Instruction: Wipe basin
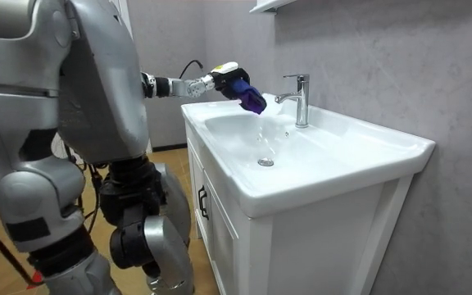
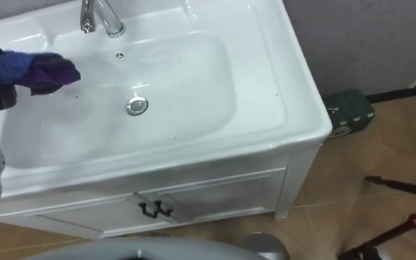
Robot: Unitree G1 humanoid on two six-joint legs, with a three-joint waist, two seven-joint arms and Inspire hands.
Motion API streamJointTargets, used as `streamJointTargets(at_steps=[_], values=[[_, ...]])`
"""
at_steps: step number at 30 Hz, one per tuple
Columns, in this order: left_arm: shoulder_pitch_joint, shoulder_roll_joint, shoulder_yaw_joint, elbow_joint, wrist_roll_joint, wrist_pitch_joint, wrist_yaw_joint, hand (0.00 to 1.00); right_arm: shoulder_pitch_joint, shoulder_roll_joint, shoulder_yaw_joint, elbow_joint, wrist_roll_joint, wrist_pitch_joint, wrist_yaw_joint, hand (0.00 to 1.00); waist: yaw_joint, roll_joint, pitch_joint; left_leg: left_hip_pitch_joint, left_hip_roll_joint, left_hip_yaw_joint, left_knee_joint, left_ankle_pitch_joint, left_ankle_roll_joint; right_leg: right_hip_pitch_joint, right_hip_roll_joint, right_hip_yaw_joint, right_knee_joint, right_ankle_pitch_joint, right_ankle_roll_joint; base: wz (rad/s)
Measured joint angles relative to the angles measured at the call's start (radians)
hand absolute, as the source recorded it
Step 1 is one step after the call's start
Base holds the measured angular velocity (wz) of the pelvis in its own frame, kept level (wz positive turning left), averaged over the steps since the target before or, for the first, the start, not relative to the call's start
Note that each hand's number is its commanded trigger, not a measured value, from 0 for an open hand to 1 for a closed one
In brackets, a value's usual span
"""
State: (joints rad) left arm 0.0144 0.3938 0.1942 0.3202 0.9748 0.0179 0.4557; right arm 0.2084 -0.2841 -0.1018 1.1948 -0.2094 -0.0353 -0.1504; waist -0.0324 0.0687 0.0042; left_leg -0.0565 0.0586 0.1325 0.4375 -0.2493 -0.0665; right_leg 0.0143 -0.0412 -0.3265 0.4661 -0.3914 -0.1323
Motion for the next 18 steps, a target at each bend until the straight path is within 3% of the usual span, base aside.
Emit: streamJointTargets(at_steps=[2, 7, 12, 18], values=[[0.000, 0.000, 0.000, -0.001, 0.000, -0.011, 0.034, 1.00, -0.002, 0.007, 0.000, -0.002, 0.000, -0.002, 0.001, 0.00, -0.002, -0.001, -0.0026, 0.007, -0.002, 0.000, -0.004, 0.000, 0.000, 0.009, -0.001, 0.001, -0.004, 0.002, 0.004, 0.00], [0.000, 0.000, 0.000, -0.005, 0.000, -0.022, 0.071, 1.00, 0.004, 0.009, 0.000, -0.006, 0.001, -0.018, 0.001, 0.00, -0.002, -0.004, 0.0002, 0.017, -0.002, -0.001, -0.008, -0.001, 0.000, 0.027, 0.001, -0.003, -0.020, 0.005, 0.007, 0.02], [0.000, 0.000, 0.000, -0.006, -0.001, -0.024, 0.084, 1.00, 0.000, 0.009, 0.000, -0.008, 0.003, -0.016, 0.016, 0.00, 0.007, 0.010, 0.0032, 0.016, -0.003, -0.004, -0.008, -0.001, 0.000, 0.021, 0.001, -0.002, -0.024, 0.006, 0.007, 0.00], [0.019, 0.001, 0.031, -0.005, -0.001, -0.026, 0.086, 1.00, 0.016, 0.009, 0.000, -0.004, -0.037, -0.006, 0.032, 0.00, 0.012, 0.018, 0.0000, 0.015, -0.002, -0.004, -0.008, -0.001, 0.001, 0.022, 0.005, 0.002, -0.035, 0.009, 0.008, -0.01]])
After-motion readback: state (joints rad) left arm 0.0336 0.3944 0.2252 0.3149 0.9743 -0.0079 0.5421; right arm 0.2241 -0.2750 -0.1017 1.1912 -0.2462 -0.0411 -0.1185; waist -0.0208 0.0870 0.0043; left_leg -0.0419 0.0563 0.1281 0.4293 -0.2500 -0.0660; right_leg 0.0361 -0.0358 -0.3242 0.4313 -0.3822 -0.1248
